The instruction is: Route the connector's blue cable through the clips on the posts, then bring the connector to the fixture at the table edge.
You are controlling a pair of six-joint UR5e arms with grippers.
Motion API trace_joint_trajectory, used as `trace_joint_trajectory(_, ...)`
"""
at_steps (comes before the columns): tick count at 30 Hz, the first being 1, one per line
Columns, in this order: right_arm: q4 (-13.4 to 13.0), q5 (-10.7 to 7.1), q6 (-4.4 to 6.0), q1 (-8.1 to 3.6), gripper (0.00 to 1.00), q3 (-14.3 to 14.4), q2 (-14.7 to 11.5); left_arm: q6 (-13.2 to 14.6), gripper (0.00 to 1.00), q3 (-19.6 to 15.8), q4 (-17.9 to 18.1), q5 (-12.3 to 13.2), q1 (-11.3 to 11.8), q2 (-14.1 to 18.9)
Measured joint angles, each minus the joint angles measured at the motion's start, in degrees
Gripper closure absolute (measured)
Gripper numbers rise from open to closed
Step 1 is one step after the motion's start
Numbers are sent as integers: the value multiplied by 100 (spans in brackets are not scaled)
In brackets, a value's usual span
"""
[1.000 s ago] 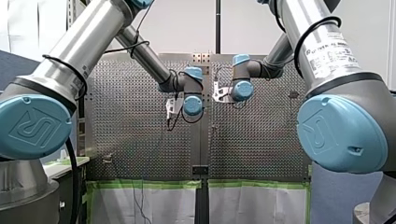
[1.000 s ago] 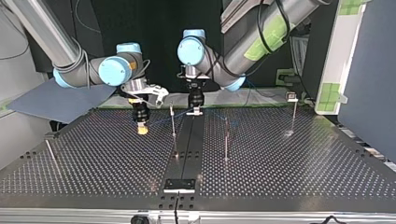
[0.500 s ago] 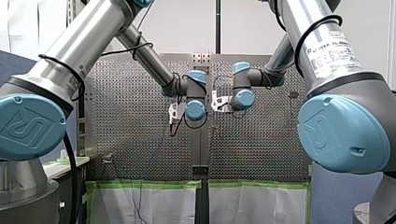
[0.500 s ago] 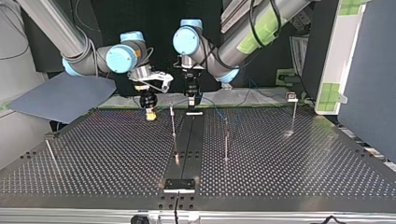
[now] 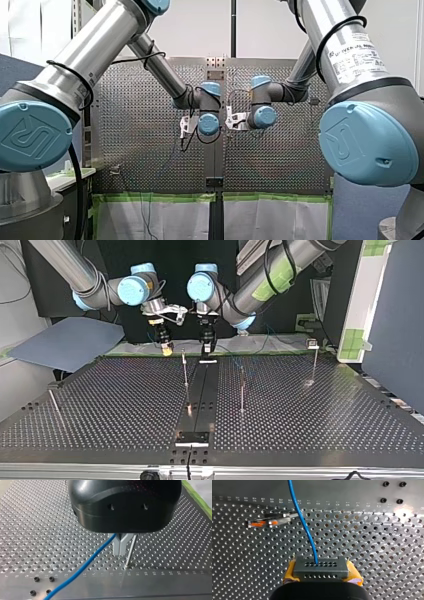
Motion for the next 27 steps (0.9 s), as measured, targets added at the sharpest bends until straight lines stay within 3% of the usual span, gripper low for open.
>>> trace_joint_trajectory(13,-329,-34,204,-61,100,618,-9,6,100,-23,-31,31,-21,-113)
trace_joint_trajectory(19,-378,-41,222,-107,100,864,-3,-1,100,-22,22,70,-27,-263)
trace_joint_trajectory(27,-598,-57,236,-245,100,903,3,16,100,10,69,119,-2,-478)
